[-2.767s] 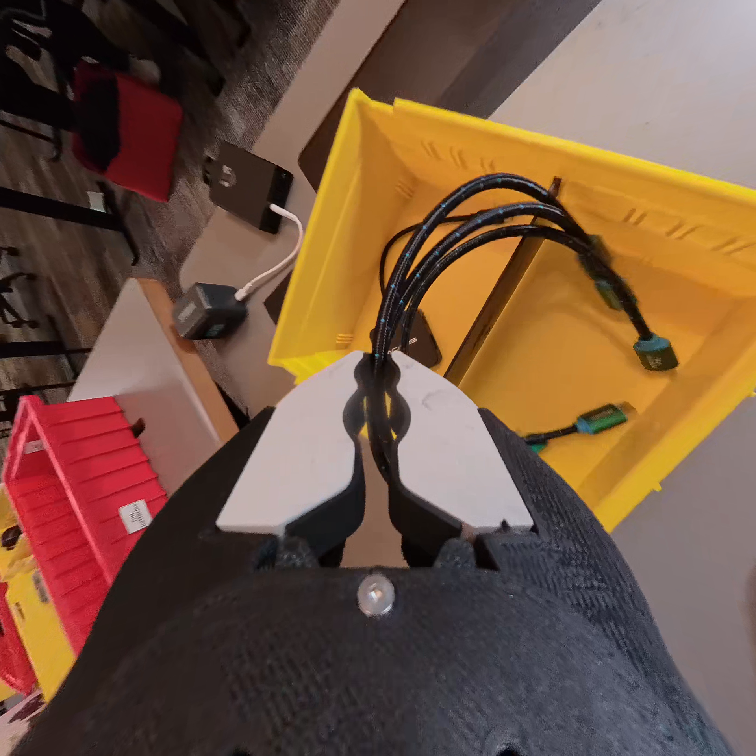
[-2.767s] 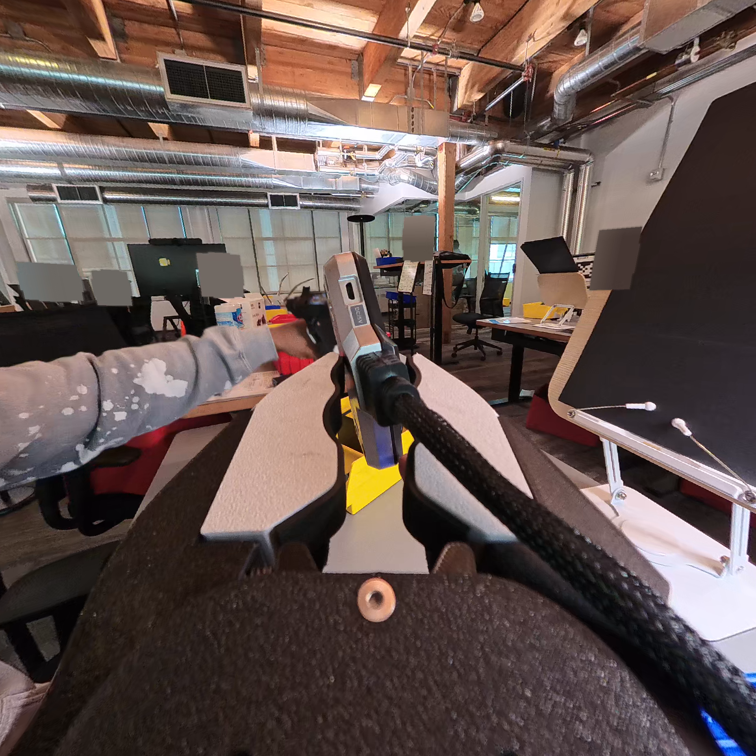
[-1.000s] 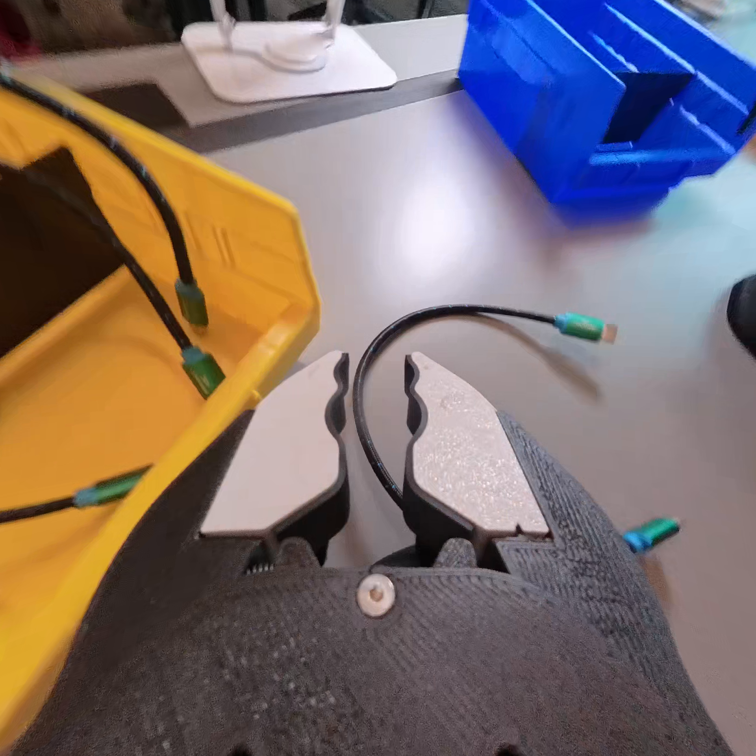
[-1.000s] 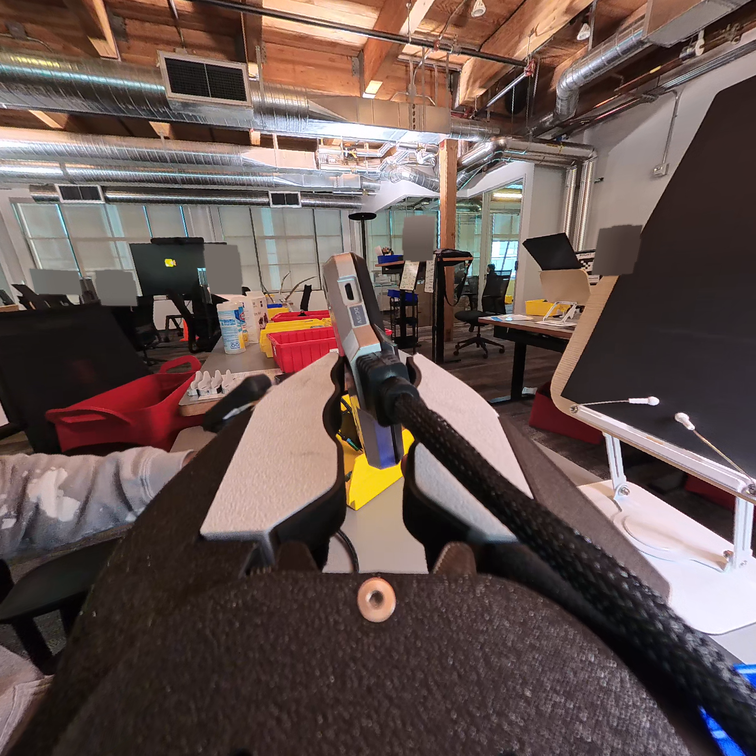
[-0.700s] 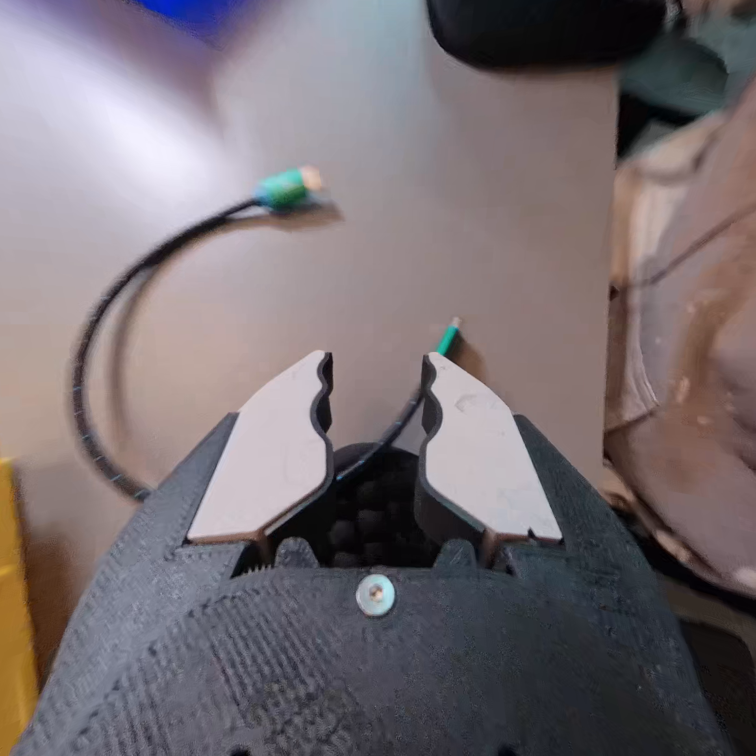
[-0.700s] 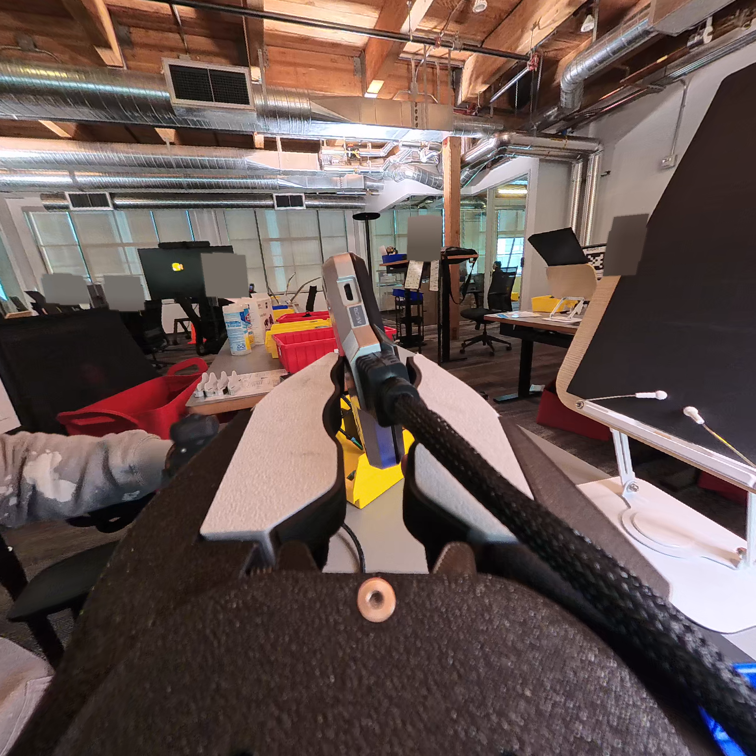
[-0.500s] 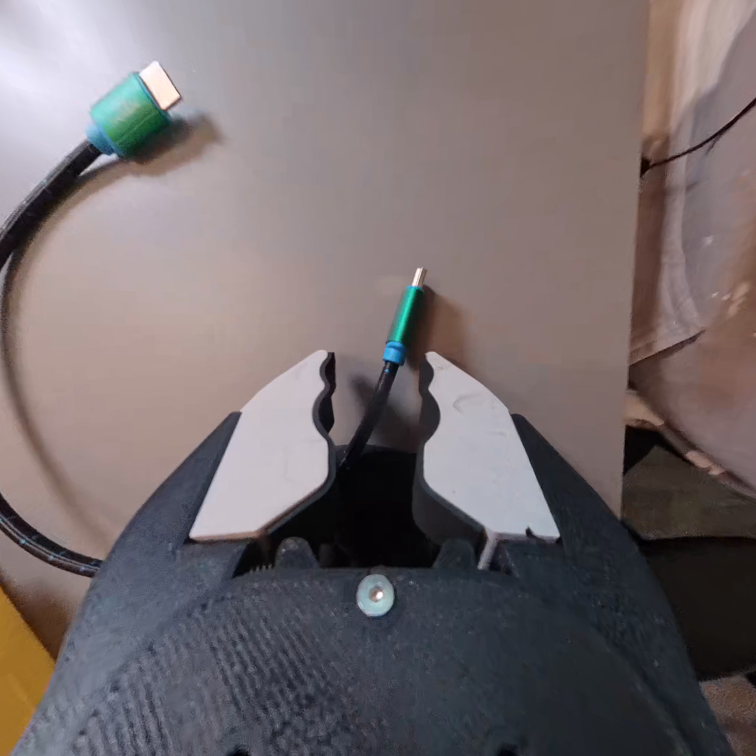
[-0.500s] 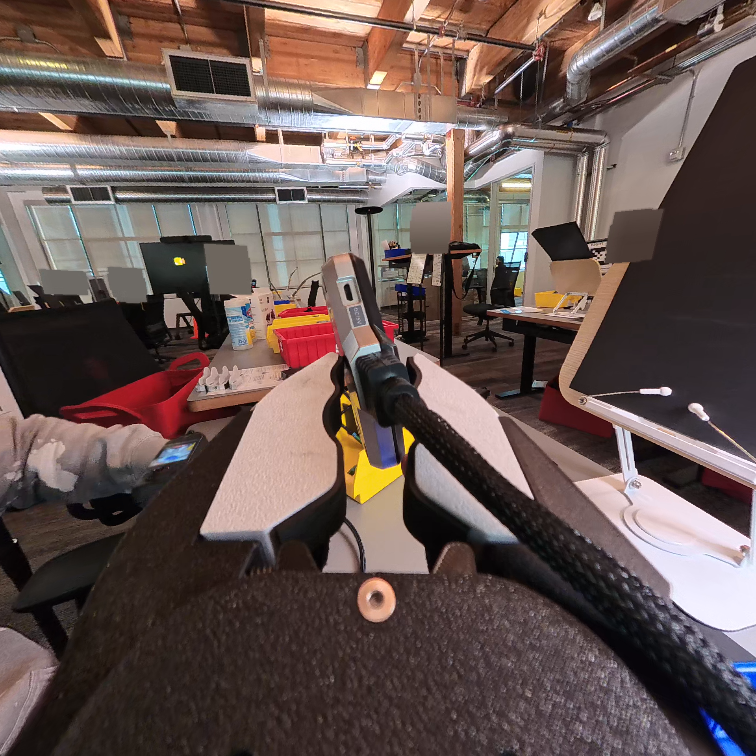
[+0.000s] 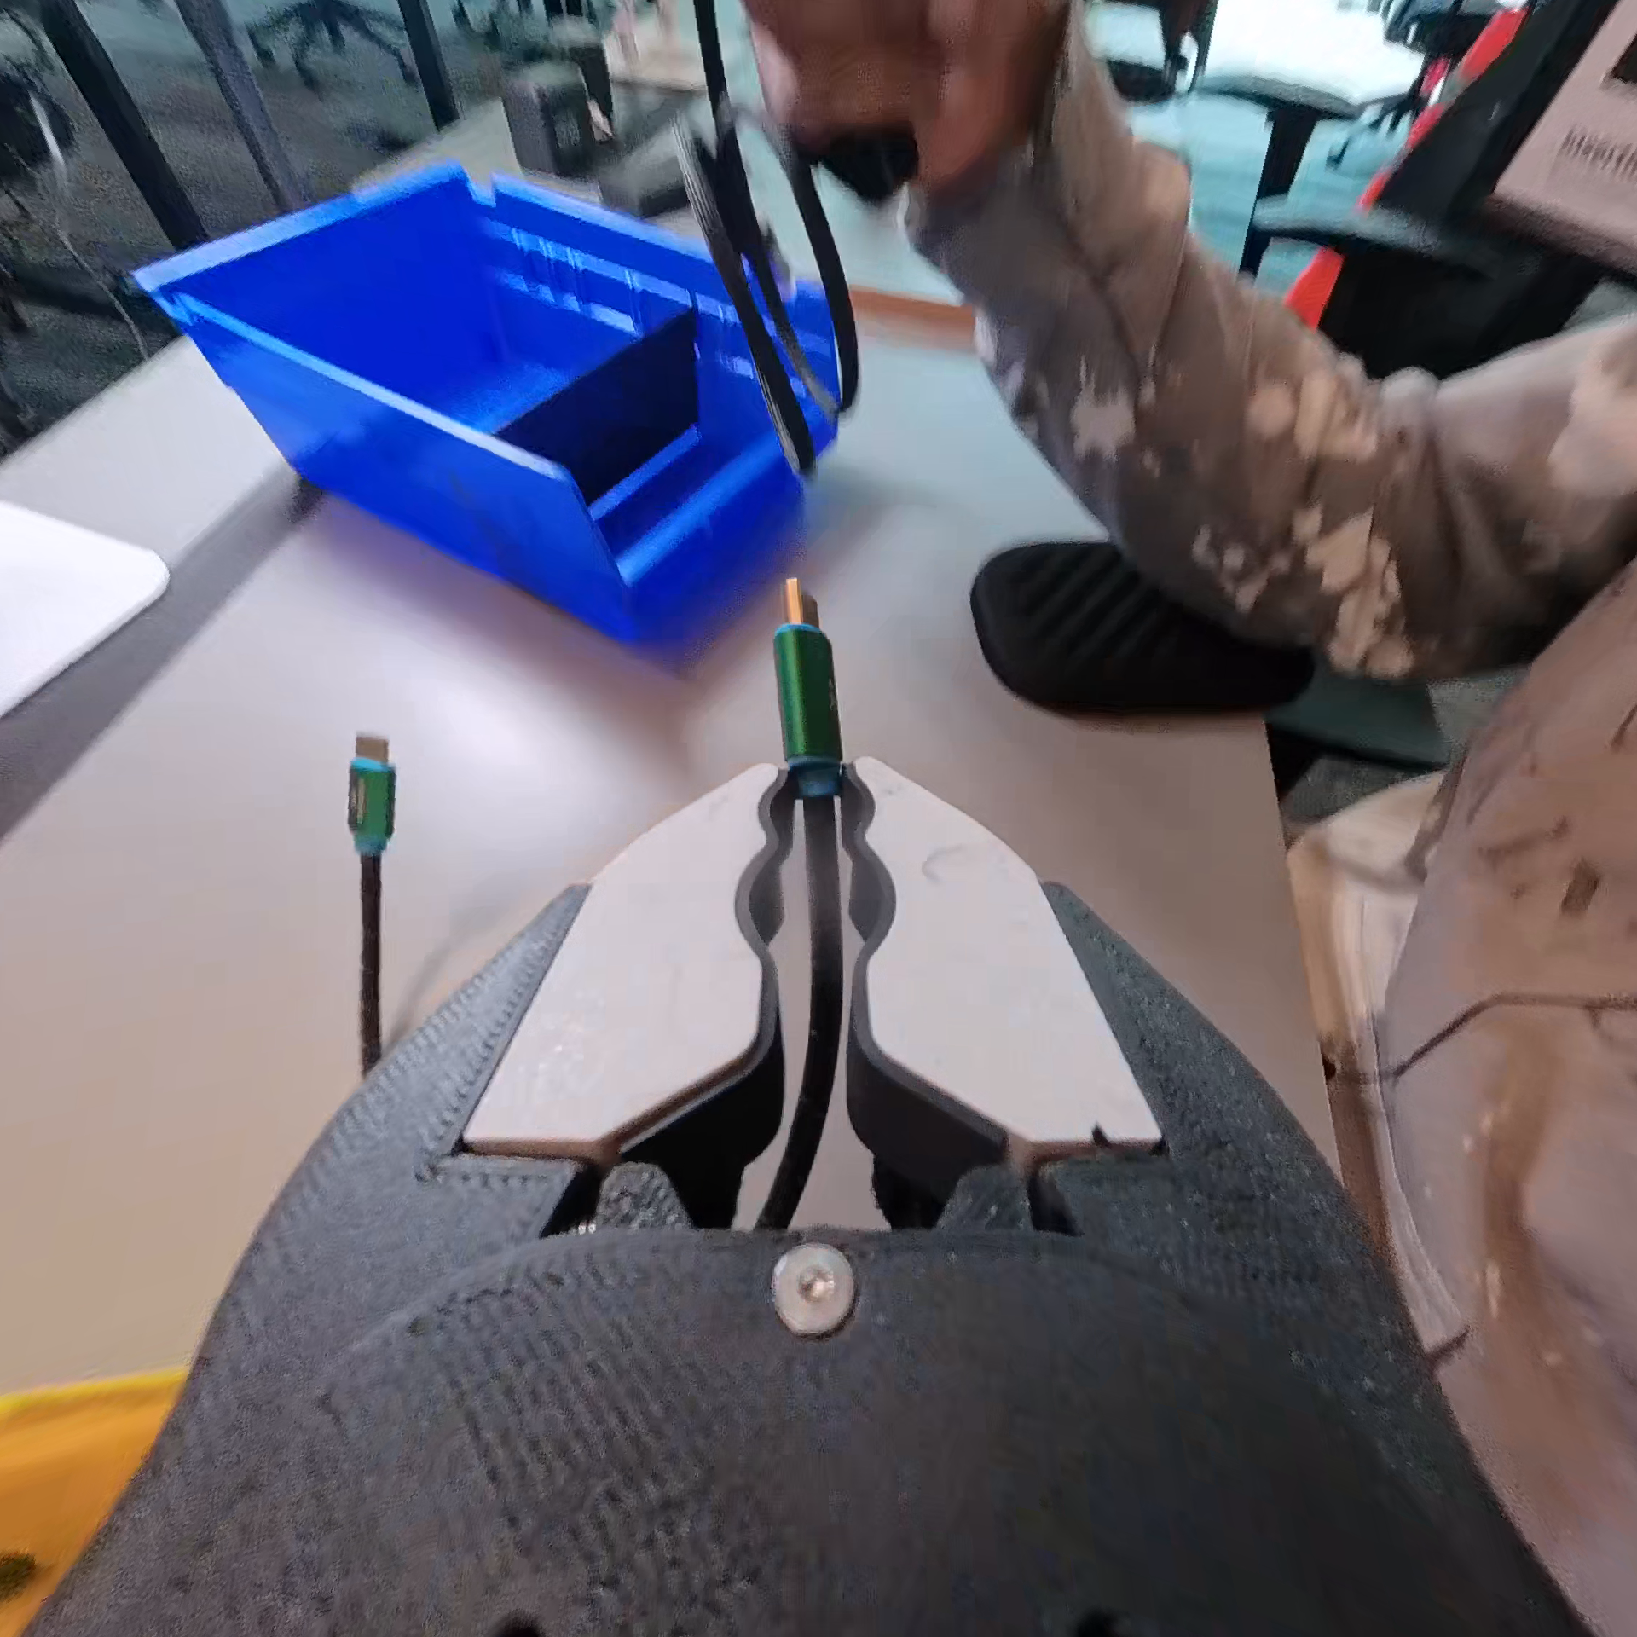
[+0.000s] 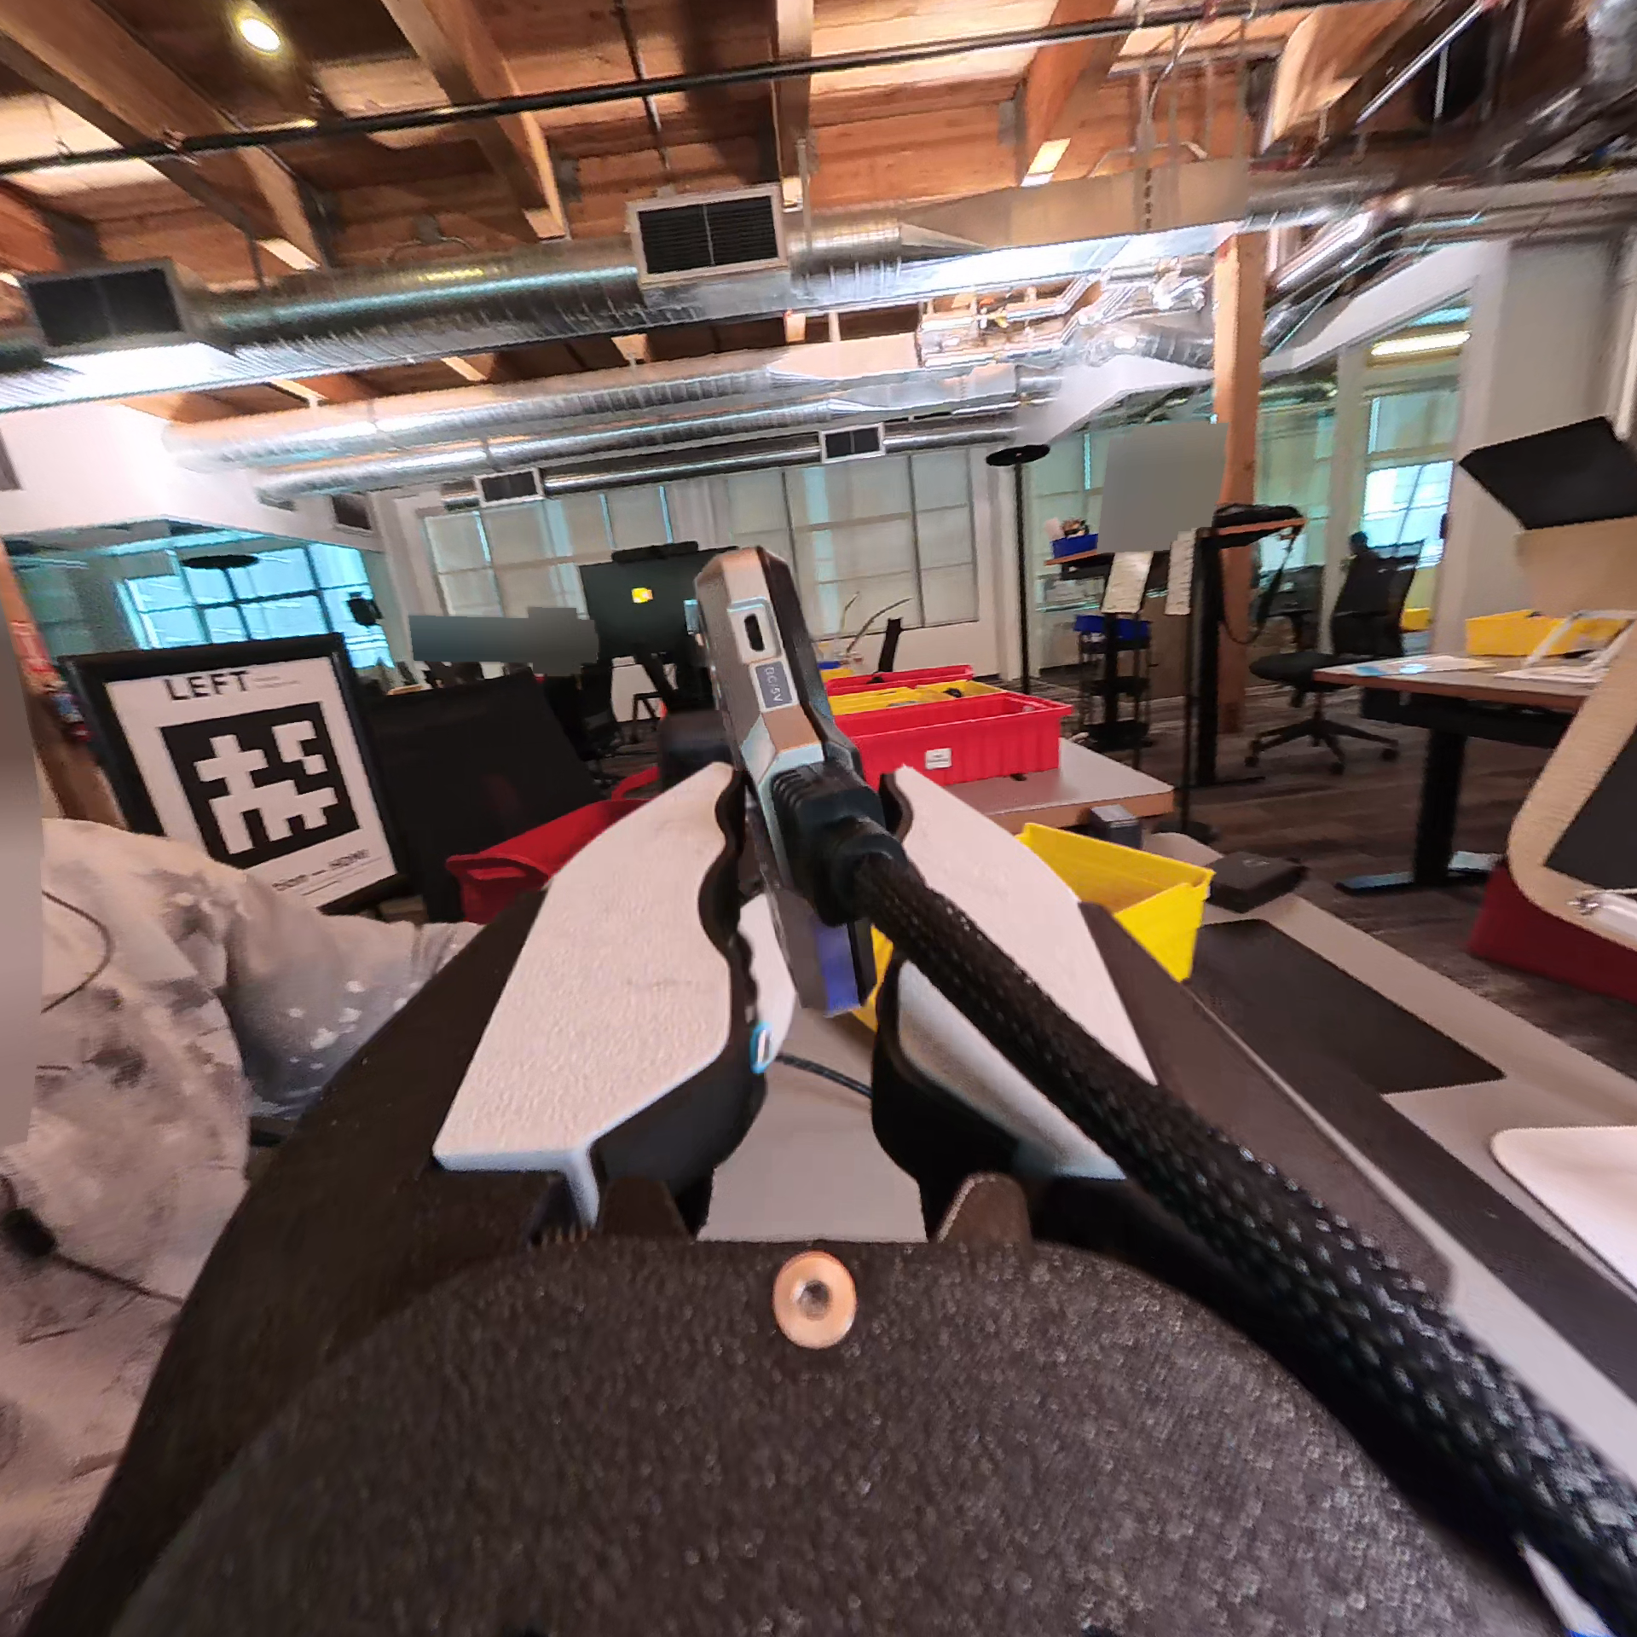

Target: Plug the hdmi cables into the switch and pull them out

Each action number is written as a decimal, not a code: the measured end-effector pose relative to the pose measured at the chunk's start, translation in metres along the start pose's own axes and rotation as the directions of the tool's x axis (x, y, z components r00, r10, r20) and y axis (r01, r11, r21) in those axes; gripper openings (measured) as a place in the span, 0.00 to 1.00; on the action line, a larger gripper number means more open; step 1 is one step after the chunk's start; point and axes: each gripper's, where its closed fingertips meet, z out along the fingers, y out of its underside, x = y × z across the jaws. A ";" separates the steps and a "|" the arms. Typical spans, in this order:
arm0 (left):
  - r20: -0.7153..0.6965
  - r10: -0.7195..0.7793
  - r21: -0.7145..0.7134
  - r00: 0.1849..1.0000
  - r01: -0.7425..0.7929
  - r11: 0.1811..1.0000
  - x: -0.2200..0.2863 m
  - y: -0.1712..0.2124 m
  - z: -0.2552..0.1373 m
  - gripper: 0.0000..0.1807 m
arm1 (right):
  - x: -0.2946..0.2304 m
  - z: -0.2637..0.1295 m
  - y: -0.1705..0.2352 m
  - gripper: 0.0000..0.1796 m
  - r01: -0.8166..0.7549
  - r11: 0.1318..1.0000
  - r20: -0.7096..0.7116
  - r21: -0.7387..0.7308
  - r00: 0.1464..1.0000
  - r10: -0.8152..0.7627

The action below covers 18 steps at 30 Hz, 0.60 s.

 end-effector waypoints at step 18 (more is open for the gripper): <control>-0.009 0.199 0.320 0.980 -0.186 0.929 0.003 -0.142 -0.029 0.06 | 0.002 -0.020 -0.019 0.15 -0.024 0.996 0.009 0.085 1.000 0.023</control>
